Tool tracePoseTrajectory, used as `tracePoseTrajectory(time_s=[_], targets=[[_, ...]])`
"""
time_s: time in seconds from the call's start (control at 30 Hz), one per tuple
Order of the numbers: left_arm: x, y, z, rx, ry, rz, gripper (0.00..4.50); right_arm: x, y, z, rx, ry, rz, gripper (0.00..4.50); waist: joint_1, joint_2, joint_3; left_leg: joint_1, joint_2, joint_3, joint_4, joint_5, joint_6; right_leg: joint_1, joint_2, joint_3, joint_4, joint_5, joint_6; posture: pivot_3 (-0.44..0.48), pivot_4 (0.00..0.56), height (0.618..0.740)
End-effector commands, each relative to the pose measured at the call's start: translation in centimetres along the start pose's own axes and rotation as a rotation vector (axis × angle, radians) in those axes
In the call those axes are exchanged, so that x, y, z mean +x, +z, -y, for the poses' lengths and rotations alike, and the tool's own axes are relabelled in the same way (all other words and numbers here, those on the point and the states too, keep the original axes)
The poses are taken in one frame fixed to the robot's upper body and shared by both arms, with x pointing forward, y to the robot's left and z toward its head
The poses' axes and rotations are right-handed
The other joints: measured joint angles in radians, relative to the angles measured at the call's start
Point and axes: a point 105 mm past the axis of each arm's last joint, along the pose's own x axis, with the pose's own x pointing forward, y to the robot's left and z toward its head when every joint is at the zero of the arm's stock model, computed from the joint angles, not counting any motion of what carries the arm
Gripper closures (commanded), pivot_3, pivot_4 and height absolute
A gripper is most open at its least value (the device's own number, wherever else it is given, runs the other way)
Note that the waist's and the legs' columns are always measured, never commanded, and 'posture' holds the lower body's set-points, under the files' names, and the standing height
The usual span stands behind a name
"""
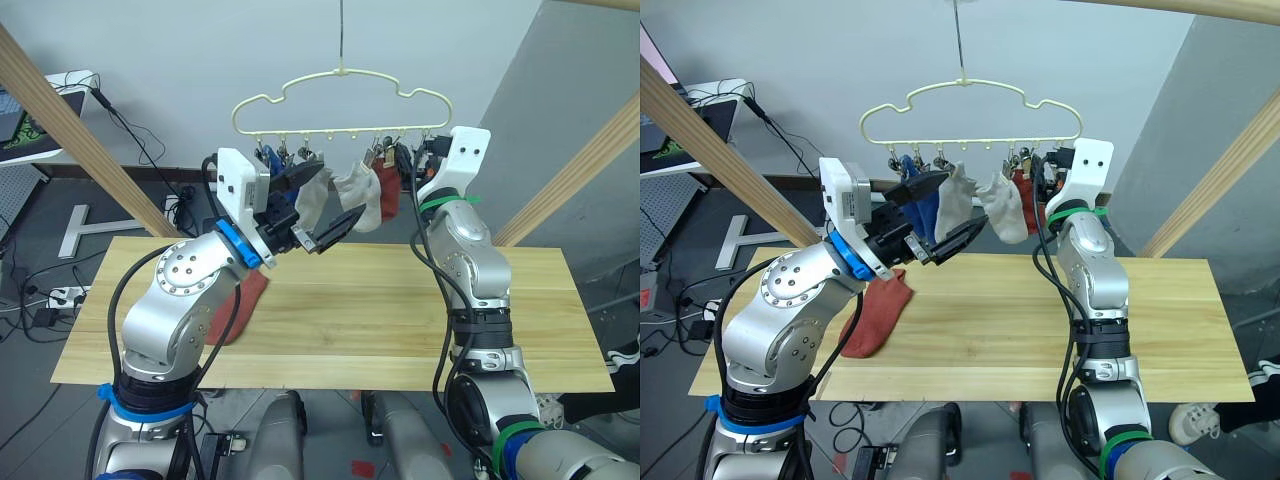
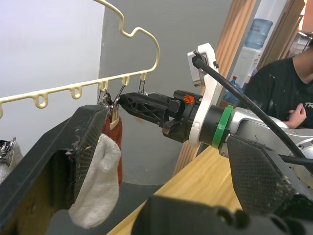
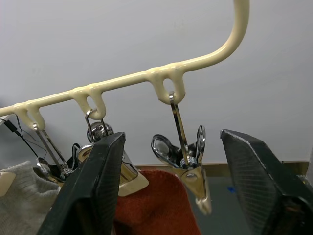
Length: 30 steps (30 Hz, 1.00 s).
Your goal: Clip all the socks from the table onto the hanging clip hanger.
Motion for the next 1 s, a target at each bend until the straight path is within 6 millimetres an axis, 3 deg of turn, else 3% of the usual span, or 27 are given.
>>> tracePoseTrajectory(time_s=[0.03, 0.27, 0.43, 1.0], targets=[[0.02, 1.14, 0.92, 0.029, -0.026, 0.041, 0.0, 0.09, 2.05, -0.64, -0.004, 0.022, 0.068, 1.63, 0.0, 0.0, 0.0, 0.0, 0.0, 0.0, 0.0, 0.0, 0.0, 0.0, 0.0, 0.0, 0.0, 0.0, 0.0, 0.019, 0.316, 0.74], [0.02, 1.12, 0.88, 0.029, -0.02, 0.039, 0.0, 0.01, 1.88, -0.27, -0.01, 0.007, 0.064, 1.63, 0.0, 0.0, 0.0, 0.0, 0.0, 0.0, 0.0, 0.0, 0.0, 0.0, 0.0, 0.0, 0.0, 0.0, 0.0, 0.019, 0.32, 0.74], [0.08, 1.13, 0.82, 0.03, -0.02, 0.04, 0.0, 0.11, 1.94, -0.33, -0.013, 0.007, 0.065, 2.84, 0.0, 0.0, 0.0, 0.0, 0.0, 0.0, 0.0, 0.0, 0.0, 0.0, 0.0, 0.0, 0.0, 0.0, 0.0, 0.019, 0.323, 0.74], [0.25, 1.6, 0.68, 0.038, -0.012, 0.05, 0.0, 0.57, 2.27, -1.17, -0.01, 0.03, 0.074, 2.84, 0.0, 0.0, 0.0, 0.0, 0.0, 0.0, 0.0, 0.0, 0.0, 0.0, 0.0, 0.0, 0.0, 0.0, 0.0, 0.027, 0.327, 0.74]])
